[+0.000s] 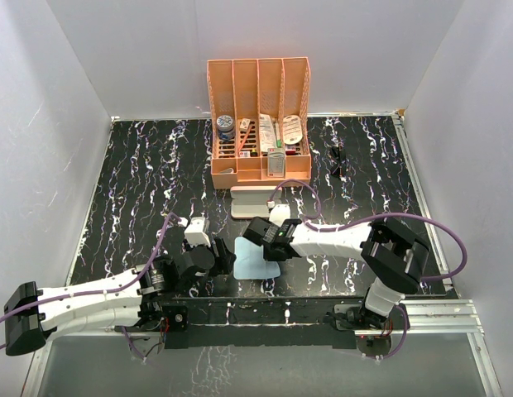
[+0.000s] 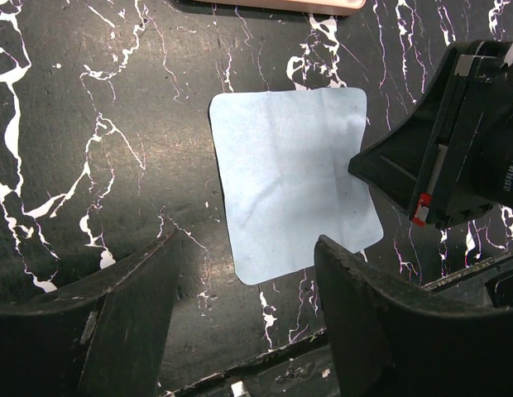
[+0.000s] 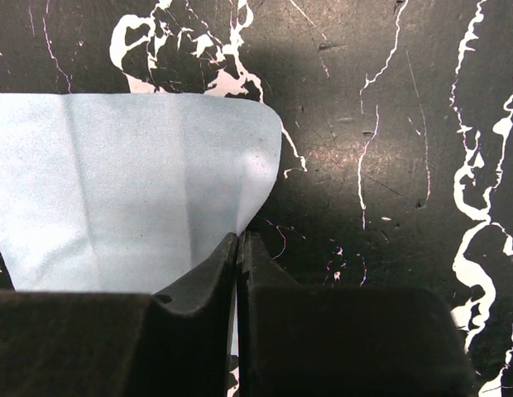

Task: Organize the sunglasses
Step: Fold the glasses cleaning cloth at the center of the board.

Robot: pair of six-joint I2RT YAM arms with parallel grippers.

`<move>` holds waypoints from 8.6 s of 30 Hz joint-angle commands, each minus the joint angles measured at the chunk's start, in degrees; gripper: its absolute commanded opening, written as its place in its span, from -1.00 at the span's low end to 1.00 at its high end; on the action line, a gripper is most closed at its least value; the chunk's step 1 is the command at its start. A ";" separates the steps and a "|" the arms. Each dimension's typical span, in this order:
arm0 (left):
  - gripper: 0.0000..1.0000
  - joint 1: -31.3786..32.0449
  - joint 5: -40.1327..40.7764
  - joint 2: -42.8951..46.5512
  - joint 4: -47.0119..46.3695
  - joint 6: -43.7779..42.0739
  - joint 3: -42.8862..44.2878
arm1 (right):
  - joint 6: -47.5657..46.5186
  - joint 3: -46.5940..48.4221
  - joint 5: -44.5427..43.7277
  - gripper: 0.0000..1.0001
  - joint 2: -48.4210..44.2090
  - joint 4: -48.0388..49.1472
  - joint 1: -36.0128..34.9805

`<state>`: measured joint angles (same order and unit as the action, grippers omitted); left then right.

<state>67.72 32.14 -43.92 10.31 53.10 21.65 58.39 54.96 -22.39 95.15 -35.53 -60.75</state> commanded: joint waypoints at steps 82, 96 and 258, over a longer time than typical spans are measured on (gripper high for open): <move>0.27 0.04 5.61 14.97 10.82 3.27 -4.54 | -2.05 22.79 4.19 -1.00 11.66 -9.22 -4.02; 0.27 0.05 5.34 15.51 11.24 3.66 -4.95 | -2.18 24.11 4.44 -1.00 13.54 -8.29 -4.02; 0.27 0.05 4.92 6.78 11.85 3.98 0.24 | -5.52 -10.31 16.26 -0.51 -5.88 22.26 -2.79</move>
<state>67.72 36.80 -37.15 22.31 57.60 19.97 52.64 45.12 -6.50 88.73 -16.10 -63.68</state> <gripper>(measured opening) 0.639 0.250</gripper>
